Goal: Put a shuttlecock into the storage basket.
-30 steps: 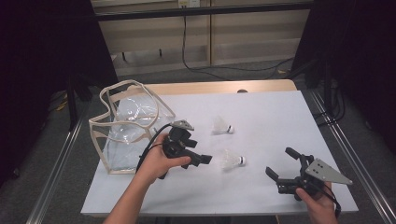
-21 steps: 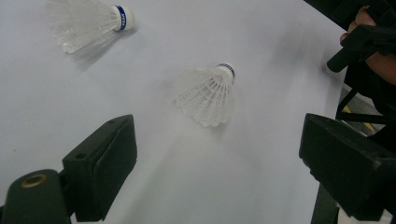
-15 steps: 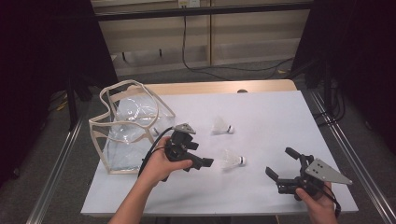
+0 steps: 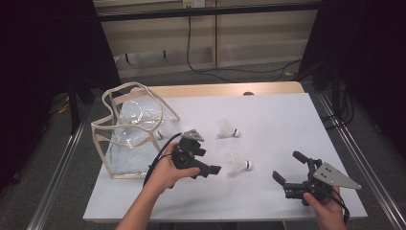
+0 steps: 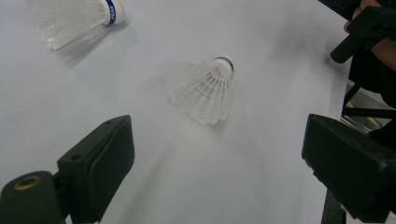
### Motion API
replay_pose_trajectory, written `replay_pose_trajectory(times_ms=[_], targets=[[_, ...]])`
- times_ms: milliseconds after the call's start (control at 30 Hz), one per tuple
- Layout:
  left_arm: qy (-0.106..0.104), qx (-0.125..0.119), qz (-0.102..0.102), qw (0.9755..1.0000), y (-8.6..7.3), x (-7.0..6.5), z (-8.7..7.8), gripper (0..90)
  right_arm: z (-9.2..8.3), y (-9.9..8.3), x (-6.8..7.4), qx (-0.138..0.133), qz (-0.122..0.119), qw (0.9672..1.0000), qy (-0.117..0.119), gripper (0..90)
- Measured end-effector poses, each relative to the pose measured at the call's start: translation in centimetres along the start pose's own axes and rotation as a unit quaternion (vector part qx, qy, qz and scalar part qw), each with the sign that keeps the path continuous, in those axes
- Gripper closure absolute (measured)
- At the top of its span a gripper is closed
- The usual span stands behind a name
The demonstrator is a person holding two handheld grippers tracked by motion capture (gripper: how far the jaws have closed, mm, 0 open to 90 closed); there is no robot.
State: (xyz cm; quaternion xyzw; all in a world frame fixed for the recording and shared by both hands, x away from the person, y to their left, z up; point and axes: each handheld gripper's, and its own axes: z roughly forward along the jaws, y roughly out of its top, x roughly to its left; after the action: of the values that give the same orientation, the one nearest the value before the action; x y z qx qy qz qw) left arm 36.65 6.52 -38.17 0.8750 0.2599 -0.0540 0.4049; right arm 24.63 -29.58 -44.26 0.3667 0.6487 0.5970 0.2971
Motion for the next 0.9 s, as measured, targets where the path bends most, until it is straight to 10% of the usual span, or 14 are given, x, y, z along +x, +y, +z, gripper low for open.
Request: replay_pose_trajectory(times_ms=[900], targets=[[-0.008,-0.017,0.017,0.9997,-0.8,-0.4,3.1,7.9,-0.1,-0.1,0.1,0.004,-0.002,1.0,0.0,0.5]])
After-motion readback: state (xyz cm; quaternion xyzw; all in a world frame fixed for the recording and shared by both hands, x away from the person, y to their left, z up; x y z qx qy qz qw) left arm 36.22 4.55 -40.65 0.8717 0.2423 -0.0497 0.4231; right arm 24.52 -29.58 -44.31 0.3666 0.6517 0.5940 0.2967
